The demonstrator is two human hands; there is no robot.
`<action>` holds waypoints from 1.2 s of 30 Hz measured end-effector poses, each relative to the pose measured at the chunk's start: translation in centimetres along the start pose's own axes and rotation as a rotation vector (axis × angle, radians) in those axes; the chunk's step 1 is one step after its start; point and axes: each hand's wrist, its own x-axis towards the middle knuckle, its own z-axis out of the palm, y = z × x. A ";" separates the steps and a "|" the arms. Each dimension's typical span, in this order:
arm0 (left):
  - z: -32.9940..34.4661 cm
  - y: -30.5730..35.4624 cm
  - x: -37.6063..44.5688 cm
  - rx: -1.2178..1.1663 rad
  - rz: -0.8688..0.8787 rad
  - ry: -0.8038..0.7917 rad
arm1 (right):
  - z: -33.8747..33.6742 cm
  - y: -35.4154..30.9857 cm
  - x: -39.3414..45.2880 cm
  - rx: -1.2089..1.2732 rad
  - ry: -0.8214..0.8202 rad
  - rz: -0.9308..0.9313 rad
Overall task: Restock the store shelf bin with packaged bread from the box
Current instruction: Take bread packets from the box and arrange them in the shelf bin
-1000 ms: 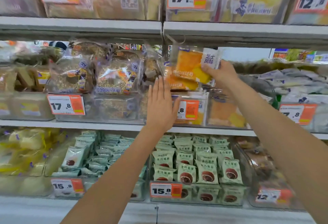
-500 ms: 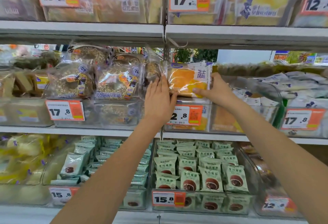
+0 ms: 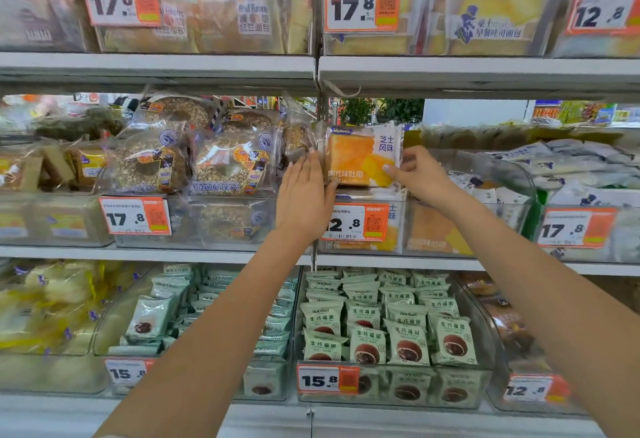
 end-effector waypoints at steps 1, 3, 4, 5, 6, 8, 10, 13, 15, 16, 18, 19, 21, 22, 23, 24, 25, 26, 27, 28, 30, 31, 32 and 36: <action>0.0 0.1 -0.1 -0.003 -0.003 -0.004 | -0.1 -0.1 -0.1 0.003 0.031 0.005; 0.0 0.2 -0.4 -0.015 -0.005 -0.010 | -0.3 -0.1 -0.4 0.002 0.105 0.002; -0.1 0.3 -0.6 -0.030 -0.002 0.001 | -0.4 -0.1 -0.7 0.000 0.143 -0.012; -0.2 0.3 -1.1 -0.047 0.018 0.035 | -0.4 0.0 -1.2 -0.006 0.181 -0.032; -0.3 0.4 -1.7 -0.060 0.077 0.103 | -0.4 0.1 -1.9 -0.012 0.221 -0.062; 0.1 0.6 -3.4 -0.032 0.290 0.237 | 0.2 0.4 -3.7 -0.024 0.306 -0.140; 0.9 0.9 -5.3 0.043 0.497 0.286 | 1.2 0.8 -5.7 -0.090 0.334 -0.236; 2.0 1.9 -8.2 0.050 0.571 0.227 | 3.2 1.8 -8.9 -0.191 0.367 -0.355; 3.3 2.5 -10.8 0.009 0.568 0.179 | 4.8 2.9 -11.8 -0.188 0.387 -0.396; 4.2 2.6 -12.5 -0.017 0.579 0.147 | 5.8 3.6 -13.6 -0.185 0.353 -0.405; 6.3 2.8 -16.5 -0.061 0.592 0.034 | 8.2 6.1 -17.6 -0.172 0.213 -0.378; 7.6 2.7 -18.6 -0.079 0.583 -0.030 | 9.6 7.7 -19.6 -0.165 0.140 -0.340; 10.2 2.4 -22.9 -0.110 0.550 -0.175 | 12.1 11.4 -23.7 -0.145 0.024 -0.239; 11.6 2.0 -25.2 -0.122 0.517 -0.251 | 13.3 13.2 -25.7 -0.147 -0.019 -0.193; 13.0 1.5 -27.5 -0.129 0.476 -0.317 | 14.5 14.9 -27.7 -0.154 -0.059 -0.164; 14.1 1.0 -29.7 -0.132 0.433 -0.394 | 15.6 16.7 -29.6 -0.159 -0.106 -0.140; 15.4 0.4 -32.0 -0.142 0.383 -0.485 | 16.6 18.5 -31.5 -0.167 -0.171 -0.104; 16.3 -0.2 -34.1 -0.152 0.322 -0.594 | 17.7 20.3 -33.3 -0.187 -0.254 -0.051; 17.0 -0.7 -36.0 -0.142 0.260 -0.709 | 18.5 22.0 -34.9 -0.209 -0.349 0.013; 17.8 -1.3 -37.8 -0.117 0.205 -0.814 | 19.4 23.7 -36.4 -0.230 -0.447 0.088; 19.2 -2.8 -41.4 -0.090 0.056 -0.946 | 20.9 26.3 -38.7 -0.272 -0.655 0.248; 19.8 -3.6 -43.1 -0.095 -0.052 -1.005 | 21.7 27.4 -39.6 -0.295 -0.761 0.327; 20.3 -4.4 -44.6 -0.108 -0.156 -1.049 | 22.5 28.2 -40.5 -0.312 -0.864 0.406; 21.9 -6.0 -49.2 -0.095 -0.383 -1.231 | 27.2 29.6 -42.8 -0.234 -1.120 0.609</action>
